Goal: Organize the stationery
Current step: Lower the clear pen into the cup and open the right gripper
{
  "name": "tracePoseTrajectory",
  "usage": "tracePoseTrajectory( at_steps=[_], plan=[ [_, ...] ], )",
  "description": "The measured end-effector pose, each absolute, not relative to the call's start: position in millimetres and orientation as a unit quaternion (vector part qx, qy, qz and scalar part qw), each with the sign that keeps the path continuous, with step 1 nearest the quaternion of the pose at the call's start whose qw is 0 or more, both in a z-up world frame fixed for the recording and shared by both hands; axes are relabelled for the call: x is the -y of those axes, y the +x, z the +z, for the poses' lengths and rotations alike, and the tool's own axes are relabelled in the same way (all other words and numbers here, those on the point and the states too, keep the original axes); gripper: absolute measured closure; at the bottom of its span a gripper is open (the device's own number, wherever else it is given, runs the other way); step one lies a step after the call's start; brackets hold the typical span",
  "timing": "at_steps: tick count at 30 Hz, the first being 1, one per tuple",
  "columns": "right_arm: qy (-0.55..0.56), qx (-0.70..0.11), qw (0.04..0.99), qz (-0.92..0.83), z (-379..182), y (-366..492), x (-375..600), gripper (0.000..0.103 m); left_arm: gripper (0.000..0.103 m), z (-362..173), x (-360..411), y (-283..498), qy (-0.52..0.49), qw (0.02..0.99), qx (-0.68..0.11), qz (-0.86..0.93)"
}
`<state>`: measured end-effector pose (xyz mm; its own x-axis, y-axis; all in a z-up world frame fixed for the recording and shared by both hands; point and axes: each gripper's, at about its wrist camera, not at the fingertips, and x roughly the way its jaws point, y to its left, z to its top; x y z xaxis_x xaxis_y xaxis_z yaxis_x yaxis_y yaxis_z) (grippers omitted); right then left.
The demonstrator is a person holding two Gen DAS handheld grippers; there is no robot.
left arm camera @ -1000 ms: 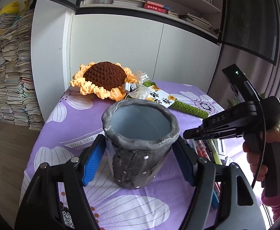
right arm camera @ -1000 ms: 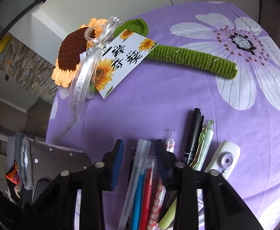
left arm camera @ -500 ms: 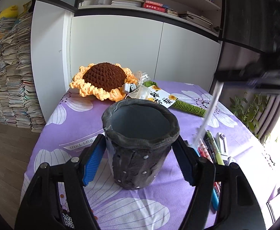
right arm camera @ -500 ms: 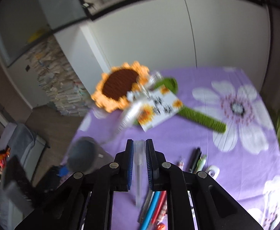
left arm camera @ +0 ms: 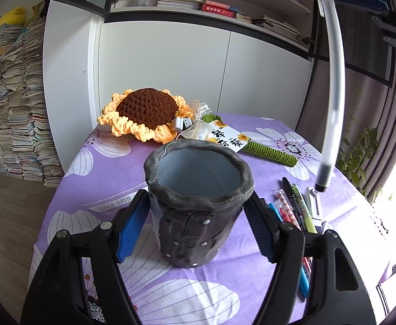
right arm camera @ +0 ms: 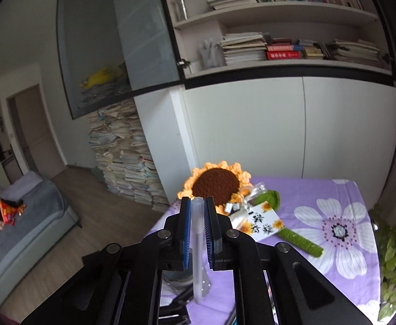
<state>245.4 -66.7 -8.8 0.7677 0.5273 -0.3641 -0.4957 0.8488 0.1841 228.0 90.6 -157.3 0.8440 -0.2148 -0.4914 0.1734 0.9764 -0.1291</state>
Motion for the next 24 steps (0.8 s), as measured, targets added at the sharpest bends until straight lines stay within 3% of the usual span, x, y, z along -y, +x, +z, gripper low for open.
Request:
tracePoseTrajectory(
  at_steps=[16,24],
  plan=[
    [0.002,-0.142,0.935,0.324,-23.0,250.6,31.2,0.092,0.032,-157.0,-91.2,228.0,-0.040,0.959,-0.260,-0.101],
    [0.004,-0.178,0.929,0.324,-46.5,261.1,33.9,0.092,0.032,-157.6,-89.6,229.4,-0.040,0.959,-0.262,-0.103]
  ],
)
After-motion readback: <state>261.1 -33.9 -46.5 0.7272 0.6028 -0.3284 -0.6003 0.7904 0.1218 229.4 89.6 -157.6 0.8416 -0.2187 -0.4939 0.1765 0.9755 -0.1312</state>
